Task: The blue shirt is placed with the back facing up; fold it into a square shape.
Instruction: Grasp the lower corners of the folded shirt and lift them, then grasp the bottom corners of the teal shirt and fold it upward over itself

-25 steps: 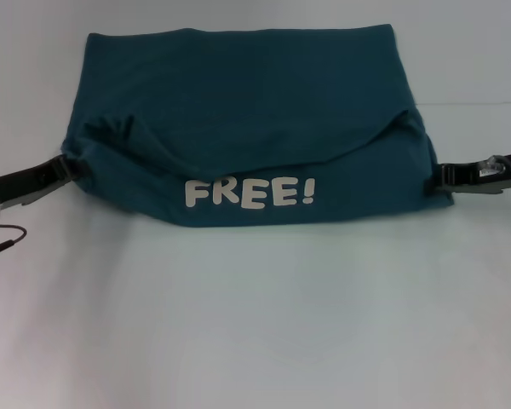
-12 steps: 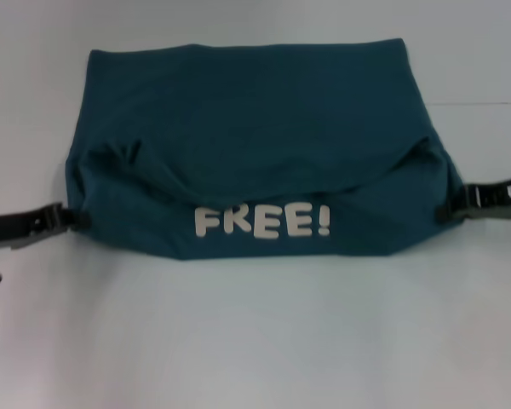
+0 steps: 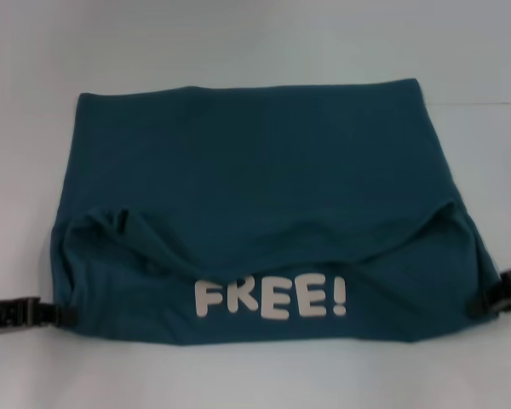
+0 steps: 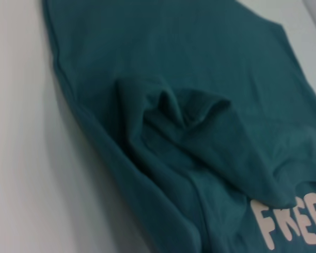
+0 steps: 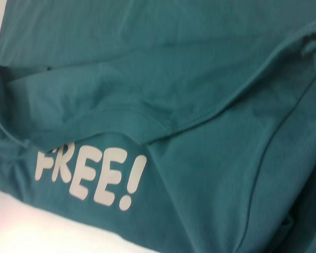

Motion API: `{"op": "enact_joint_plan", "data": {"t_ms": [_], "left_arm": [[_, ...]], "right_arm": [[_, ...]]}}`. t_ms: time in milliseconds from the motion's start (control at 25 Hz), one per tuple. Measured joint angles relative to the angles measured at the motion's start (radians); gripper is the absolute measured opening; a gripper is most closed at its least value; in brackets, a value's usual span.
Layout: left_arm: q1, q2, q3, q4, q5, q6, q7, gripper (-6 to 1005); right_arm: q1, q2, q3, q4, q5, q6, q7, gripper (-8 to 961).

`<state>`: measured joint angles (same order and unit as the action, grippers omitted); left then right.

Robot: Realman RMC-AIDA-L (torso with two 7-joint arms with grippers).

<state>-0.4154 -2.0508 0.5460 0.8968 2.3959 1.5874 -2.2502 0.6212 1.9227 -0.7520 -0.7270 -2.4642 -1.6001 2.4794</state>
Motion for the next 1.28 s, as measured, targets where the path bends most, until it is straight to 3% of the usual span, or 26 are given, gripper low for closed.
{"op": "enact_joint_plan", "data": {"t_ms": [280,520,760,1080,1280], "left_arm": [[0.006,0.001,-0.019,0.030,0.105,0.102,0.002,26],[0.003,0.007,-0.021,0.051,0.190,0.215,0.019,27],[-0.010,0.013,-0.038,0.056,0.191,0.223,0.026,28],[-0.097,0.032,-0.151,0.056,0.181,0.201,0.019,29],[-0.187,0.039,-0.152,0.038,0.170,0.133,-0.051,29]], "right_arm": [[-0.065,-0.009,-0.002,0.000,-0.002,-0.096,-0.014,31],[-0.082,-0.010,-0.006,0.004,-0.006,-0.120,-0.033,31],[-0.083,-0.010,0.037,0.003,-0.032,-0.105,-0.044,31],[-0.041,-0.019,0.245,0.006,-0.002,-0.029,-0.042,30],[0.004,-0.014,0.268,0.011,0.058,0.051,-0.037,30]]}}
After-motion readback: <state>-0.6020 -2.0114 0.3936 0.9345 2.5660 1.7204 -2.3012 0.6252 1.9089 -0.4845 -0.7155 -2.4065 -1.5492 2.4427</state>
